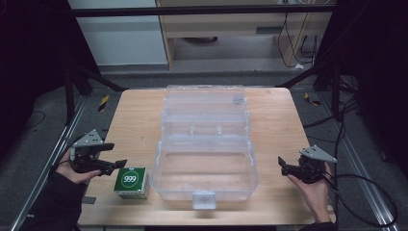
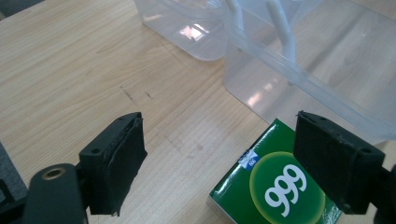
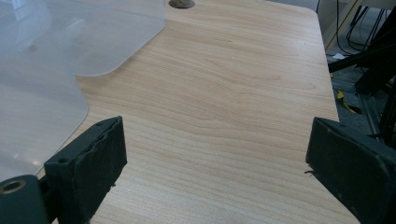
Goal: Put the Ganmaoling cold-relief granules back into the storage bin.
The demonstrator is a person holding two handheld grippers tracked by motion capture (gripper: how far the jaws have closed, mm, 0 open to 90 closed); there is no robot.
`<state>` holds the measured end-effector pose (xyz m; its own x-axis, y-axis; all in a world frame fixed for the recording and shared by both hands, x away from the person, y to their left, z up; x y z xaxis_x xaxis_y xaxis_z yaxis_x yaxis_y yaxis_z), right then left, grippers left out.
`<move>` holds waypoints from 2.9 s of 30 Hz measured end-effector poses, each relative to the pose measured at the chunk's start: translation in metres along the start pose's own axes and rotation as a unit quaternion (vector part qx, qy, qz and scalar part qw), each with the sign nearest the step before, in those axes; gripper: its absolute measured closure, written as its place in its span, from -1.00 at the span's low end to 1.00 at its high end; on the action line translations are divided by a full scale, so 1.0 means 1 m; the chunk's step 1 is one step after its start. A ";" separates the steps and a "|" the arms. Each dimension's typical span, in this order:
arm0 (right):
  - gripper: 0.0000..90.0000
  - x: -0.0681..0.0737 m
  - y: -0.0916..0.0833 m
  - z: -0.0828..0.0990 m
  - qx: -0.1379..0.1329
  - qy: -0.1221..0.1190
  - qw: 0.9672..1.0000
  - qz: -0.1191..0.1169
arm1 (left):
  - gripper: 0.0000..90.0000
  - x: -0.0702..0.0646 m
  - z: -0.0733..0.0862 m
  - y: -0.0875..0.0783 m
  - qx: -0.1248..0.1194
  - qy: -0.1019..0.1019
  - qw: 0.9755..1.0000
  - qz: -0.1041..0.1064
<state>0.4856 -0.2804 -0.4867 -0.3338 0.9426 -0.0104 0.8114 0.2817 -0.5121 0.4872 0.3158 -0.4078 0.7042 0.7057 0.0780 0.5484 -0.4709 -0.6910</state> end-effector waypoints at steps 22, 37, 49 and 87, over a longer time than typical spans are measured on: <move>-0.91 0.002 0.003 0.004 0.011 -0.024 1.000 -0.003 | -0.70 -0.019 0.005 0.007 0.074 0.131 0.987 0.062; -0.93 0.004 0.006 0.008 0.022 -0.036 0.999 -0.005 | -0.77 -0.034 0.011 0.013 0.104 0.186 0.973 0.090; -0.93 0.005 0.007 0.010 0.032 -0.043 0.999 -0.007 | -0.81 -0.041 0.016 0.026 0.131 0.211 0.963 0.104; -0.97 0.008 0.015 0.018 0.061 -0.059 0.996 -0.011 | -0.91 -0.048 0.032 0.070 0.198 0.249 0.936 0.149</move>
<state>0.4868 -0.2713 -0.5100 -0.4112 0.9066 -0.0952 0.7407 0.2715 -0.6145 0.4776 0.2662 -0.4825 0.9764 0.1938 0.0957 0.1527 -0.3055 -0.9399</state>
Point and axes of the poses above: each handheld gripper's, and its own axes: y roughly forward along the jaws, z roughly out of its underside, x roughly to its left, the point moved 5 cm from there along y, roughly forward along the jaws, and after that the axes turned 5 degrees about -z, right-handed, at the moved point
